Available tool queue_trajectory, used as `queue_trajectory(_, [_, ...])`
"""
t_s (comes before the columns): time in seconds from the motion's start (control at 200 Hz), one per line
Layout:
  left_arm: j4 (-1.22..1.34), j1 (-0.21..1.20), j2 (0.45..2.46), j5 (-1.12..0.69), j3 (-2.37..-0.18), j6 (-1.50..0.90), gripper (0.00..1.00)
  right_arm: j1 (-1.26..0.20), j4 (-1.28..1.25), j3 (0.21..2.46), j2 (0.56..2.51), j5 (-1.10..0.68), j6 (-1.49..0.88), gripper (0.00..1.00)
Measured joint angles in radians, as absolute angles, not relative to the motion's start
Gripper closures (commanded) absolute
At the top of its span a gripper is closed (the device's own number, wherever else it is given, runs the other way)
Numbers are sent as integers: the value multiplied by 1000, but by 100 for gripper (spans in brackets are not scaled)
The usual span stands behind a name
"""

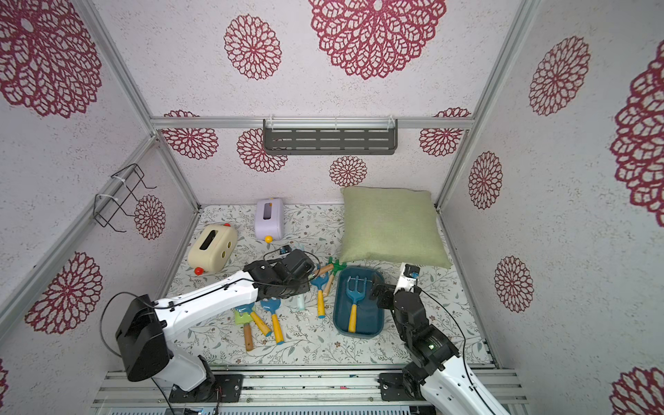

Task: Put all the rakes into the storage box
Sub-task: Place the rake in the storage box.

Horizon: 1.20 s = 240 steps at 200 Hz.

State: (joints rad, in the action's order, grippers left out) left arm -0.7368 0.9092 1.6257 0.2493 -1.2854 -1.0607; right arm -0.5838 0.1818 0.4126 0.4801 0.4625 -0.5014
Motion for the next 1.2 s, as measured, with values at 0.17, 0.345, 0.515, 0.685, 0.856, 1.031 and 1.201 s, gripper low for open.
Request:
queue_trajectory(0.17, [-692, 962, 1794, 185, -1462, -1020, 83, -583, 202, 411, 435, 529, -518, 1])
queue_trajectory(0.345, [-667, 1010, 1935, 108, -1613, -998, 84, -583, 222, 411, 429, 566, -526, 1])
queue_trajectory(0.515, [-639, 1057, 2038, 38, -1694, -994, 84, -583, 237, 411, 429, 582, -535, 1])
queue_trajectory(0.685, [-633, 1090, 2059, -12, -1665, -999, 85, -583, 241, 411, 429, 599, -542, 1])
queue_trajectory(0.856, [-607, 1098, 2060, -41, -1617, -1008, 84, -583, 244, 411, 429, 603, -543, 1])
queue_trajectory(1.031, [-575, 1098, 2067, -51, -1622, -1011, 83, -583, 245, 411, 435, 603, -543, 1])
queue_trajectory(1.201, [-559, 1098, 2105, -57, -1661, -1008, 60, -583, 244, 411, 460, 601, -542, 1])
